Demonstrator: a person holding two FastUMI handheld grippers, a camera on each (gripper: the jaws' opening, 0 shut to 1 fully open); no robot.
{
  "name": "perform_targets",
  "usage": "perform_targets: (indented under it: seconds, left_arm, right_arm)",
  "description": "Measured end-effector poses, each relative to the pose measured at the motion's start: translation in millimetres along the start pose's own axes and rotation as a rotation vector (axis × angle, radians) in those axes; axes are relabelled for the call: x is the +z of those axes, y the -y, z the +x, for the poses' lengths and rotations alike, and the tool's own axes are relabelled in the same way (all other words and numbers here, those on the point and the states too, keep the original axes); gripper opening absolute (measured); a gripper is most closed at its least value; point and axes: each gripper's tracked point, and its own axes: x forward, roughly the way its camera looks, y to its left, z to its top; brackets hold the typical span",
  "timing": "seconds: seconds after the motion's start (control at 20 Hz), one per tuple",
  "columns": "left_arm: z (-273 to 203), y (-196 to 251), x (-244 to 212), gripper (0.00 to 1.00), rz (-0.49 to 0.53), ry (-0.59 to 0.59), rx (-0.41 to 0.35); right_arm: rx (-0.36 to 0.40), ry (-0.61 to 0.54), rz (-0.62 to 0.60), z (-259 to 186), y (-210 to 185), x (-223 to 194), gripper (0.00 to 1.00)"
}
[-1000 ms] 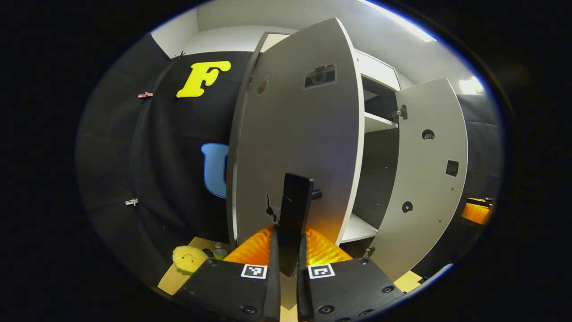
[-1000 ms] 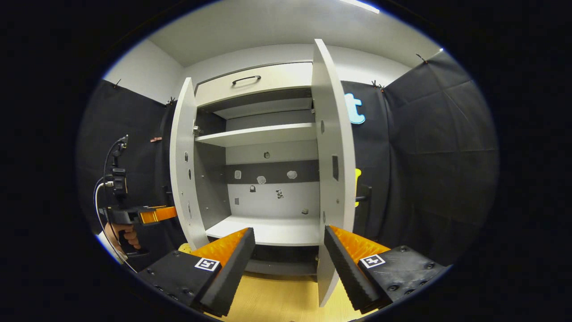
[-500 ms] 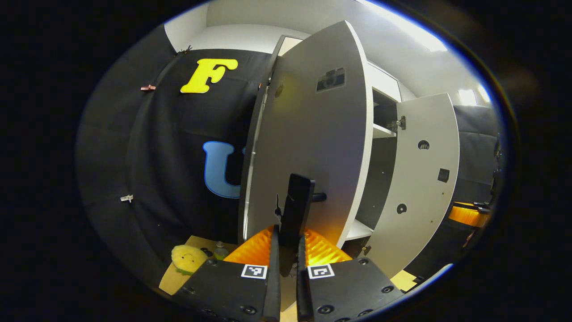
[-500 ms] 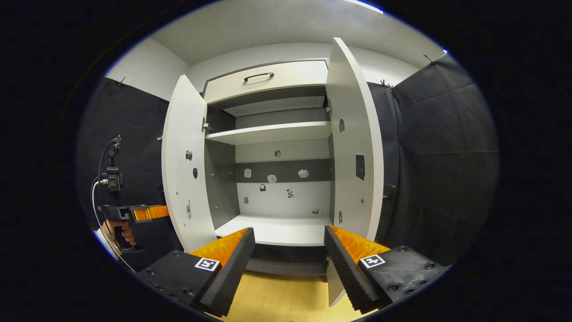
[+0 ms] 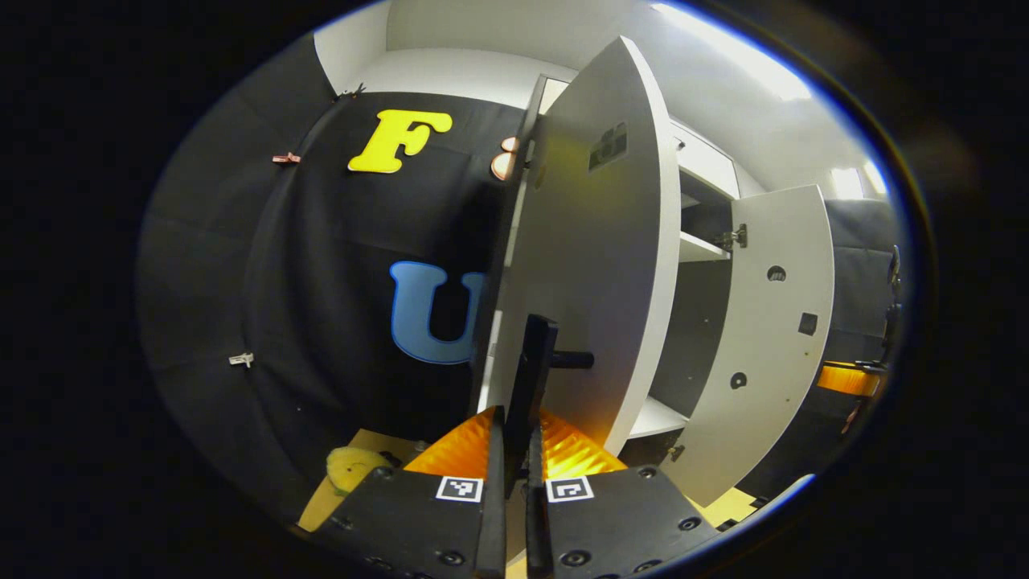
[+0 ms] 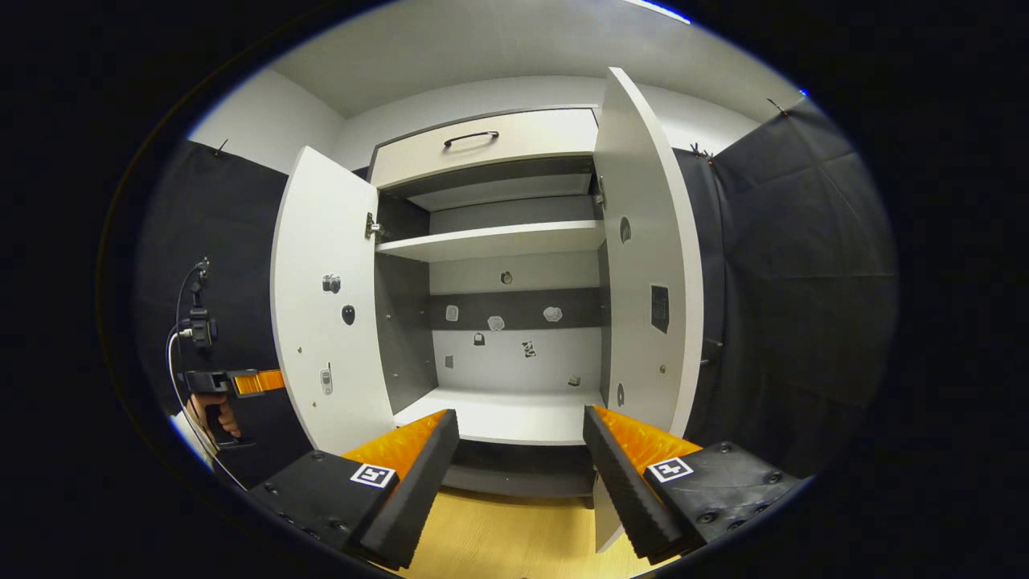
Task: Open the right door of the double-door shoe cabinet with the right hand, and open the left door with the left hand.
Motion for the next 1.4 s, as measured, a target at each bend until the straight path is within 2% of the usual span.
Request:
perform_targets:
  seconds: [0.1,0.15,0.3,0.65,1.15,1.25,1.3,1.35,1.4]
  left_arm:
    - [1,-18,3,0.11,0.0,0.005,0.035]
    - [2,-14,3,0.07,-0.015,-0.002,0.015]
    - [0,-15,3,0.09,0.0,-0.004,0.008]
    - [-11,-14,10,0.09,0.091,-0.007,0.054]
    - [-53,-9,18,0.13,0.107,-0.003,0.125]
    - [-61,-1,21,0.18,0.1,0.004,0.12]
    - [-65,2,22,0.29,0.103,0.009,0.124]
    - [-68,5,24,0.32,0.109,0.014,0.129]
    - [-71,10,25,0.45,0.112,0.018,0.126]
  right_arm:
    - [0.004,-0.006,0.0,0,-3,-2,0.98]
    - [0.004,-0.008,0.0,0,-2,-2,0.98]
    - [-0.001,-0.009,0.003,1,-3,-3,0.98]
    - [0.001,-0.018,0.007,1,-1,-7,0.98]
    - [-0.001,-0.008,0.02,3,1,-6,0.98]
    - [-0.004,-0.006,0.017,3,4,-6,0.98]
    - [-0.006,-0.005,0.017,3,5,-5,0.98]
    - [-0.006,-0.005,0.02,3,6,-5,0.98]
    - [-0.006,-0.003,0.022,4,5,-5,0.98]
